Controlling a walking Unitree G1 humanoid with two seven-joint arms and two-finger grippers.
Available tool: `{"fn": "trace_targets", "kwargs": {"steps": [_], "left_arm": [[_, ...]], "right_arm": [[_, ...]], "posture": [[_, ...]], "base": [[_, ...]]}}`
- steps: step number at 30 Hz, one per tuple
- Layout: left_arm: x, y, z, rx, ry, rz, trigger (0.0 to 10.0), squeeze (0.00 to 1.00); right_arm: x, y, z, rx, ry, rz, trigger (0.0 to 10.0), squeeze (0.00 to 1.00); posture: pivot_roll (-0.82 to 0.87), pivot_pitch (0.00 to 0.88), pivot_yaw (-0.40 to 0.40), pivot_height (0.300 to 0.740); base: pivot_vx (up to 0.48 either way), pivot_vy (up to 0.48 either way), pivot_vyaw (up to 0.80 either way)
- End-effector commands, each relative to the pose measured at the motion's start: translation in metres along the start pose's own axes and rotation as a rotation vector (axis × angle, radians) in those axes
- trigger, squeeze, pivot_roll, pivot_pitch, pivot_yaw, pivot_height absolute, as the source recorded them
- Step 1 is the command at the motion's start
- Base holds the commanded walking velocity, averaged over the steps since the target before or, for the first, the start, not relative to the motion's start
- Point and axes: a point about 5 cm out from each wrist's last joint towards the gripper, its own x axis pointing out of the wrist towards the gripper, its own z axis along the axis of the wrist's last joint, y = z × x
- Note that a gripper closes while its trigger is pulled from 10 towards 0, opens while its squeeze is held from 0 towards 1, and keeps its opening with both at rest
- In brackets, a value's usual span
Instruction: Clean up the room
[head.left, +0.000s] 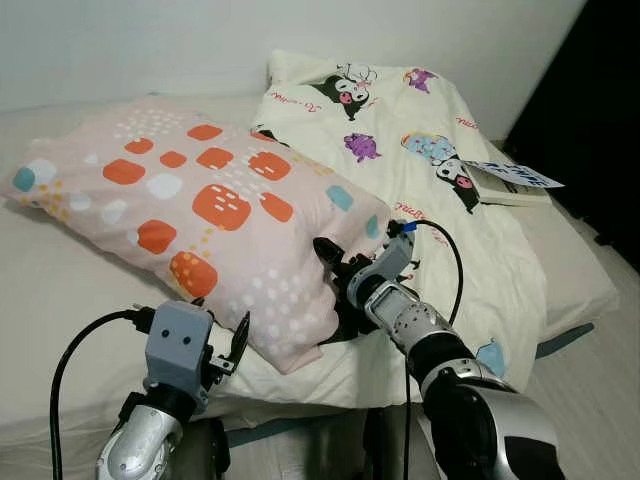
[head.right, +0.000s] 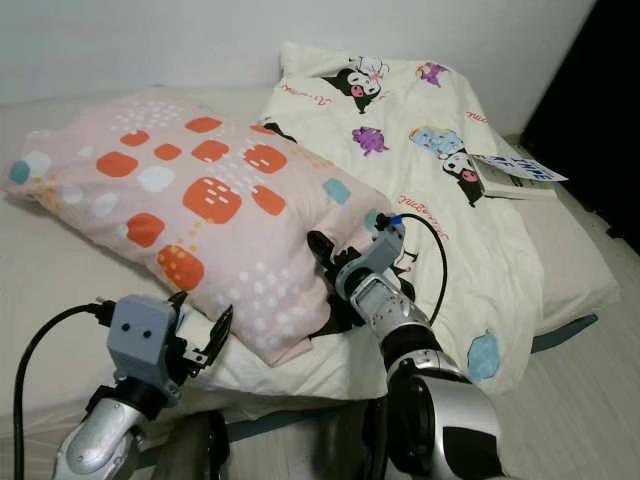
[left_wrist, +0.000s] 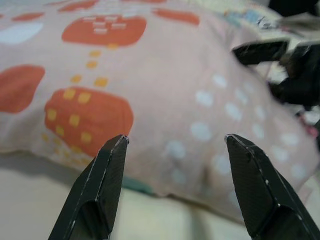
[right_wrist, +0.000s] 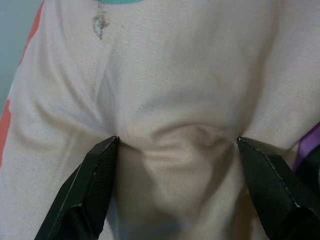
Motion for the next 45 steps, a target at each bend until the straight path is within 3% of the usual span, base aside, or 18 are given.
{"fn": "trace_targets", "kwargs": {"steps": [1, 7, 8, 10, 11, 13, 14, 28, 33, 34, 38, 39, 40, 41, 42, 43, 44, 45], "left_arm": [[-0.003, -0.005, 0.002, -0.027, 0.003, -0.028, 10.0, 0.00], [-0.002, -0.013, 0.007, -0.086, -0.015, -0.074, 10.0, 0.00], [-0.002, -0.014, 0.007, -0.086, -0.014, -0.080, 10.0, 0.00], [-0.002, -0.014, 0.007, -0.086, -0.014, -0.080, 10.0, 0.00], [-0.002, -0.015, 0.007, -0.085, -0.013, -0.082, 10.0, 0.00], [-0.002, -0.015, 0.007, -0.084, -0.012, -0.082, 10.0, 0.00], [-0.002, -0.014, 0.007, -0.082, -0.011, -0.079, 10.0, 0.00], [0.001, -0.011, 0.004, -0.057, 0.001, -0.068, 10.0, 0.00], [0.003, -0.008, 0.003, -0.040, 0.001, -0.065, 10.0, 0.00], [0.004, -0.008, 0.002, -0.038, 0.001, -0.061, 10.0, 0.00], [0.004, -0.007, 0.001, -0.038, 0.002, -0.060, 10.0, 0.00], [0.004, -0.007, 0.001, -0.037, 0.001, -0.060, 10.0, 0.00], [0.004, -0.007, 0.001, -0.037, 0.001, -0.060, 10.0, 0.00], [0.004, -0.007, 0.000, -0.038, 0.001, -0.061, 10.0, 0.00], [0.004, -0.007, 0.000, -0.038, 0.001, -0.061, 10.0, 0.00], [0.004, -0.007, 0.000, -0.039, 0.000, -0.062, 10.0, 0.00], [0.004, -0.007, 0.000, -0.039, 0.000, -0.062, 10.0, 0.00], [0.004, -0.007, -0.001, -0.040, -0.001, -0.062, 10.0, 0.00]], "right_arm": [[0.000, -0.003, -0.011, -0.020, 0.047, -0.029, 10.0, 0.00], [0.002, 0.001, -0.016, -0.085, 0.079, 0.001, 10.0, 0.00], [0.002, 0.001, -0.016, -0.089, 0.080, 0.002, 9.1, 0.00], [0.002, 0.001, -0.016, -0.089, 0.080, 0.002, 9.1, 0.00], [0.002, 0.001, -0.015, -0.089, 0.077, 0.013, 2.5, 0.00], [0.002, 0.001, -0.015, -0.090, 0.075, 0.015, 2.5, 0.00], [0.002, 0.001, -0.014, -0.090, 0.072, 0.019, 0.0, 0.00], [0.000, -0.002, -0.002, -0.128, 0.055, 0.011, 0.0, 0.00], [-0.002, -0.007, 0.000, -0.368, 0.131, -0.016, 0.0, 0.00], [-0.002, -0.004, 0.003, -0.542, 0.198, 0.032, 0.0, 0.00], [-0.002, -0.002, 0.005, -0.601, 0.225, 0.055, 0.0, 0.00], [-0.003, 0.001, 0.007, -0.709, 0.275, 0.105, 0.0, 0.00], [-0.003, 0.001, 0.007, -0.709, 0.275, 0.105, 0.0, 0.00], [-0.006, 0.003, 0.009, -0.836, 0.364, 0.190, 0.0, 0.00], [-0.006, 0.003, 0.009, -0.836, 0.364, 0.190, 0.0, 0.00], [-0.013, 0.003, 0.013, -0.975, 0.491, 0.305, 0.0, 0.00], [-0.013, 0.003, 0.013, -0.975, 0.491, 0.305, 0.0, 0.00], [-0.021, 0.002, 0.017, -1.079, 0.619, 0.404, 0.0, 0.00]], "posture": [[0.13, 0.328, -0.086, 0.581], [0.12, 0.327, -0.090, 0.581], [0.12, 0.327, -0.090, 0.581], [0.12, 0.327, -0.090, 0.581], [0.12, 0.326, -0.089, 0.581], [0.12, 0.326, -0.089, 0.581], [0.12, 0.326, -0.089, 0.581], [0.11, 0.302, -0.082, 0.581], [0.10, 0.291, -0.086, 0.581], [0.08, 0.276, -0.086, 0.581], [0.08, 0.276, -0.086, 0.581], [0.07, 0.266, -0.086, 0.581], [0.07, 0.266, -0.086, 0.581], [0.06, 0.250, -0.085, 0.581], [0.06, 0.250, -0.085, 0.581], [0.05, 0.240, -0.083, 0.581], [0.05, 0.240, -0.083, 0.581], [0.05, 0.236, -0.082, 0.581]], "base": [[0.000, 0.000, 0.00], [0.000, 0.000, 0.00], [0.000, 0.000, 0.00], [0.000, 0.000, 0.00], [0.000, 0.000, 0.00], [0.000, 0.000, 0.00], [0.000, 0.000, 0.00], [0.000, 0.000, 0.00], [0.000, 0.000, 0.00], [0.000, 0.000, 0.00], [0.000, 0.000, 0.00], [0.000, 0.000, 0.00], [0.000, 0.000, 0.00], [0.000, 0.000, 0.00], [0.000, 0.000, 0.00], [0.000, 0.000, 0.00], [0.000, 0.000, 0.00], [0.000, 0.000, 0.00]]}}
